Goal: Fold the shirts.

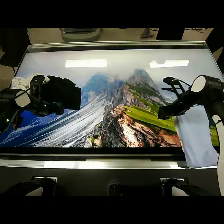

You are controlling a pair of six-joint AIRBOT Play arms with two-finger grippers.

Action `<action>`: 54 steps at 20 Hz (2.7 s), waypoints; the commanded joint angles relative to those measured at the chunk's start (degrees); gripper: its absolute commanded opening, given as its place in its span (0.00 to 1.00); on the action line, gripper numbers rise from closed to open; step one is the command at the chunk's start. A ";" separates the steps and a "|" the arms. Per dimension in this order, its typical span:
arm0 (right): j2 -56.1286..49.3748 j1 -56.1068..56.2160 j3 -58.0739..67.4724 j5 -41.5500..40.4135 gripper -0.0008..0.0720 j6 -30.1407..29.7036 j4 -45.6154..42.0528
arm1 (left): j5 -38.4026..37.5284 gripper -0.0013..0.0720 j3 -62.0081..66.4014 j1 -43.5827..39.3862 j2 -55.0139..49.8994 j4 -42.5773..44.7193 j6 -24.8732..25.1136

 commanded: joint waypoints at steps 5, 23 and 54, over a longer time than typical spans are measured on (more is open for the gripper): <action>-0.04 0.07 -0.02 0.02 0.85 0.02 0.02 | 0.00 0.85 -0.02 -0.04 0.04 0.02 0.00; -0.04 0.07 -0.02 -6.19 0.84 -0.87 -1.79 | 9.18 0.85 -0.07 -0.04 0.07 -3.50 0.00; -0.04 0.07 0.09 -11.45 0.84 -4.48 10.73 | 24.92 0.05 16.90 25.59 -33.48 -42.21 9.20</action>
